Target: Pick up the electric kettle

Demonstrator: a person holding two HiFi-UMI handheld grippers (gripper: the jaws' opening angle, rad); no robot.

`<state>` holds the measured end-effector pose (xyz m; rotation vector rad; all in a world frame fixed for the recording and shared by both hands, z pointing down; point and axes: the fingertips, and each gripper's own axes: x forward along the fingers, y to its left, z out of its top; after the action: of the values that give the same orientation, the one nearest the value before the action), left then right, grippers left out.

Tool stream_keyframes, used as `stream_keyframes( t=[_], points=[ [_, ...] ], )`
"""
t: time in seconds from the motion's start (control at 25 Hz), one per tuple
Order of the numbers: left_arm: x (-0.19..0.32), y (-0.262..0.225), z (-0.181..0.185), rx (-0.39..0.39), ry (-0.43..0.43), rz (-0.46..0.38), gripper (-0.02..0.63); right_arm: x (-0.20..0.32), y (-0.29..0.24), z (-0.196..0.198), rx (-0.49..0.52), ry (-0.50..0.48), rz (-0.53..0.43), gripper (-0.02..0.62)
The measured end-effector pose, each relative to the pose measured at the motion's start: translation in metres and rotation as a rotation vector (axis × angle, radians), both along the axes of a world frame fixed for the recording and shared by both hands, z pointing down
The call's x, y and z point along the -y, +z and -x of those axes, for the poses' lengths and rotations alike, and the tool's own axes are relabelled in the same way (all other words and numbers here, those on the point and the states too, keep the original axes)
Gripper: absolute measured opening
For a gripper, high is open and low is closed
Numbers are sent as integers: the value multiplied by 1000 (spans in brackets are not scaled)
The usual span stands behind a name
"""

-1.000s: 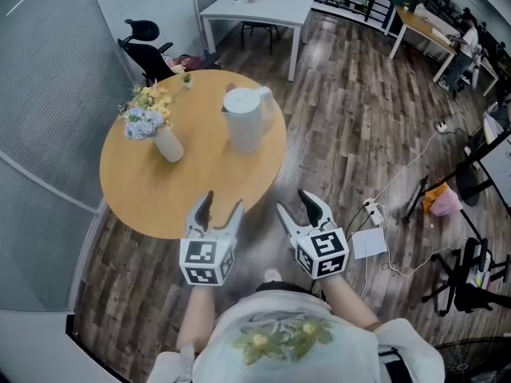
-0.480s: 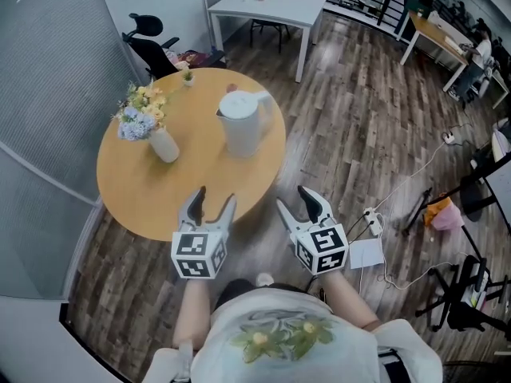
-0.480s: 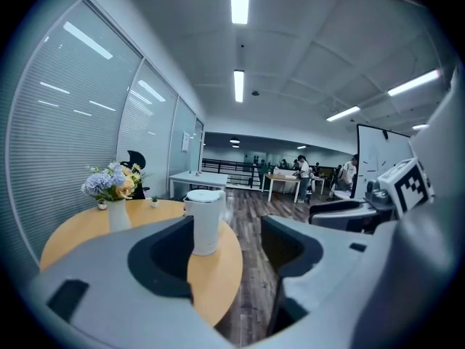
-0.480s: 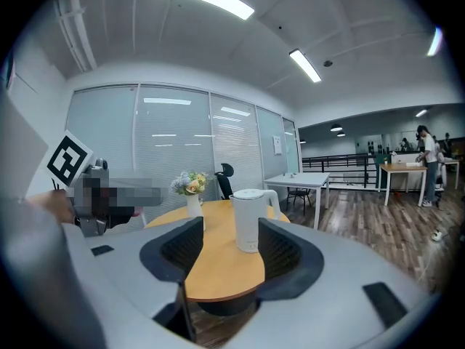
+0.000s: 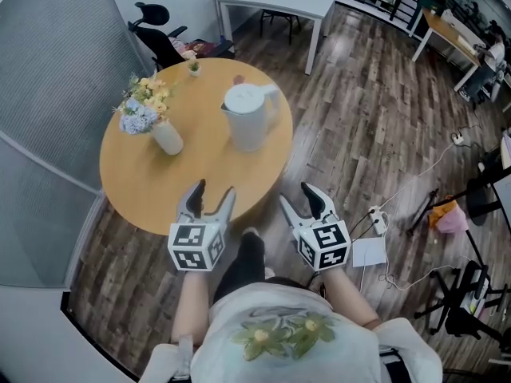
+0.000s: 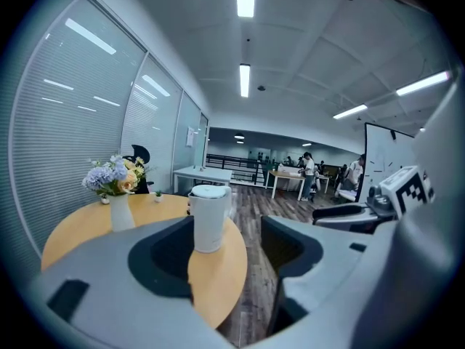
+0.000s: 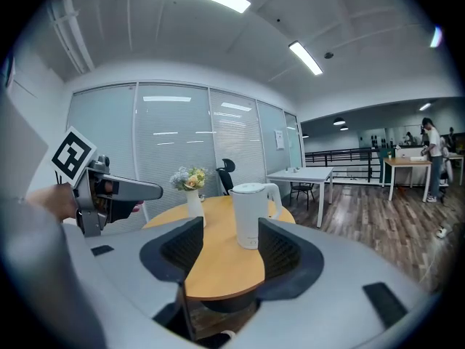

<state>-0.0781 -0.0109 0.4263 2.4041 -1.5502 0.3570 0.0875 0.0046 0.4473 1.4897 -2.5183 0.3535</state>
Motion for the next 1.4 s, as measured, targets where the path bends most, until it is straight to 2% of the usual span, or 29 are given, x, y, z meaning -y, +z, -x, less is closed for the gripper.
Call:
stream_keyframes(
  t=[0.36, 0.68, 1.4],
  points=[
    [43, 5, 9, -32, -35, 30, 273, 38, 4, -4, -17, -3, 12, 229],
    [92, 6, 19, -73, -127, 61, 273, 86, 1, -16, -32, 1, 23, 229],
    [186, 20, 31, -123, -164, 121, 273, 181, 19, -12, -64, 11, 71, 229]
  ],
)
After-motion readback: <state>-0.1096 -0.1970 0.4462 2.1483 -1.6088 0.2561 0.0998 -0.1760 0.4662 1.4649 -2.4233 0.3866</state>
